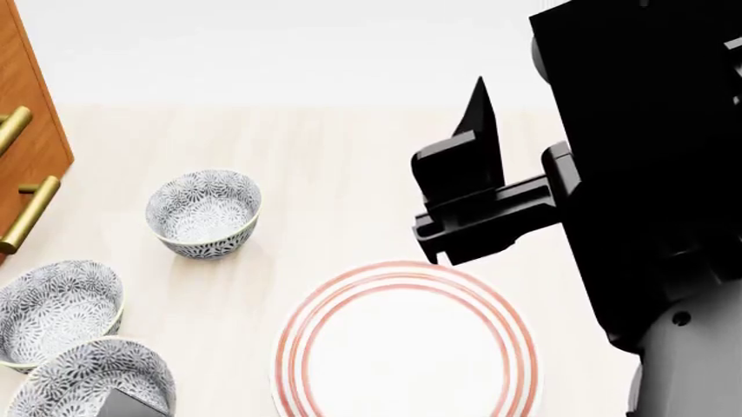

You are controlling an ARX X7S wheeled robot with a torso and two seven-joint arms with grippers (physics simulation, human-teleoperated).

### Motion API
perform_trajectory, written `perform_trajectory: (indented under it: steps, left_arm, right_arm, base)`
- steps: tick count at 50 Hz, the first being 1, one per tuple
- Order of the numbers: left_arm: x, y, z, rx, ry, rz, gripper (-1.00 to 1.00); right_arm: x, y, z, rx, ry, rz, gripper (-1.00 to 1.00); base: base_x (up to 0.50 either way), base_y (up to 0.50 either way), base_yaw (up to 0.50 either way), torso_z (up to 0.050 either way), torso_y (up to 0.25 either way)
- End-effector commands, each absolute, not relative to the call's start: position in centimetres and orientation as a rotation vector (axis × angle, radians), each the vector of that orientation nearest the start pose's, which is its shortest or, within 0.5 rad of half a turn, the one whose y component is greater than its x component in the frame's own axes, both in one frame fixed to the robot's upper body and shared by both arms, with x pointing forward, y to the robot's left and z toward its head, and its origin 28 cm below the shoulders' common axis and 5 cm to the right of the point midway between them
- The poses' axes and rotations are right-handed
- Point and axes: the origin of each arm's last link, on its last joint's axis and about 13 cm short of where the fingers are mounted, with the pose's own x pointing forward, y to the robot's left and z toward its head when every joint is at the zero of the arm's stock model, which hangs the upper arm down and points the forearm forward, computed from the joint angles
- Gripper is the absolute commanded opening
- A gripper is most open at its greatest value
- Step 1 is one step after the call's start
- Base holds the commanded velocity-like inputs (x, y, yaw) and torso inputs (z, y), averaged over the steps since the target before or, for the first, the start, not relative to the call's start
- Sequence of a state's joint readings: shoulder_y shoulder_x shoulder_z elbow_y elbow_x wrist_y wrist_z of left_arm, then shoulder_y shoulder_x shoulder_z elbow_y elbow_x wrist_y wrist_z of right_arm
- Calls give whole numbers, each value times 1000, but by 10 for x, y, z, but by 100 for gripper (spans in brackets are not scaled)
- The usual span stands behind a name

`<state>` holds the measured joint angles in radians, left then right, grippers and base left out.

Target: Put the bowl at the front on the plate.

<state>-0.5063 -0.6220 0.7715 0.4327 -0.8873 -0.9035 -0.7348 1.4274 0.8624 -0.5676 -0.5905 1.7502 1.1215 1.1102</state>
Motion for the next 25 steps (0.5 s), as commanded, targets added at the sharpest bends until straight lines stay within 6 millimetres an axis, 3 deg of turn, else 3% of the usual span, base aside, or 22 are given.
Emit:
perform_trajectory:
  steps: [1,25]
  left_arm:
    - [213,200,108,435,361,-206,-100]
    - [214,196,132,512,339,-344,-100]
  right_arm:
    - [199,-126,323,-386,-92,71,100]
    - [197,-129,319,-376,-90,65,100]
  base:
    - [0,0,0,0,0]
    - [0,0,0,0,0]
